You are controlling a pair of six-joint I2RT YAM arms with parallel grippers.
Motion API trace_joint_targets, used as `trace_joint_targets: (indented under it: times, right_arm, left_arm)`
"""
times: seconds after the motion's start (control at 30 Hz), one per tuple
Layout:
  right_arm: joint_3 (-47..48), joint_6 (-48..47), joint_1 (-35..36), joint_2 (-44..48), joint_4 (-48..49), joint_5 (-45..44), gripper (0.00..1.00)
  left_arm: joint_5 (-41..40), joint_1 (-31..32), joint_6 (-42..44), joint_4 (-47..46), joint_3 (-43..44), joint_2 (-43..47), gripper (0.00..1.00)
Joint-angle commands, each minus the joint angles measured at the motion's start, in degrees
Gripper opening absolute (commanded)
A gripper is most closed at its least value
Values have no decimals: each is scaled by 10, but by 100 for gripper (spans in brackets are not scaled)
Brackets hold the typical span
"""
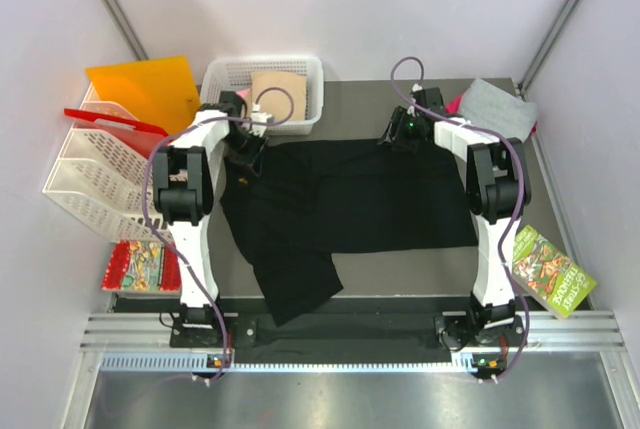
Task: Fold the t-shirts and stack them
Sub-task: Fold the flattened tshirt in 1/3 of the way, then grap the side of the flattened tshirt closest away from the robot with both arms
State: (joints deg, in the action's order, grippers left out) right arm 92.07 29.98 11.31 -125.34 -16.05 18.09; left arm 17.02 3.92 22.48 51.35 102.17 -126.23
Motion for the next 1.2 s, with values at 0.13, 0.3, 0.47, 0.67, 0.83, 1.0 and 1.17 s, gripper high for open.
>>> trace_joint_targets:
  times: [0.13,0.3,0.47,0.67,0.83,1.0,1.17]
  right_arm:
    - [23,-27,-13,-5,-44,-19,51]
    - [39,-39,-16,-4,-68,-24,52]
    - [73,-62,-16,20,-114,-47,55]
    - [22,-76,-7,175,-144,-87,60]
    - [-139,-62,-5,350,-173,-108,60]
    - [-285,-48,-6,432,-270,-146,59]
    - [-356,-39,-12,488,-326,-174,59]
  left_arm:
    - [-66,-36,37,-23,-101,52,41]
    - [-59,-34,16,-13,-59,67,41]
    - [-58,-16,11,12,19,123,43]
    - [-40,26,58,106,98,208,53]
    - [-83,136,141,163,-81,319,55]
    - [-131,232,190,163,-248,416,56]
    - [-129,283,176,185,-313,424,56]
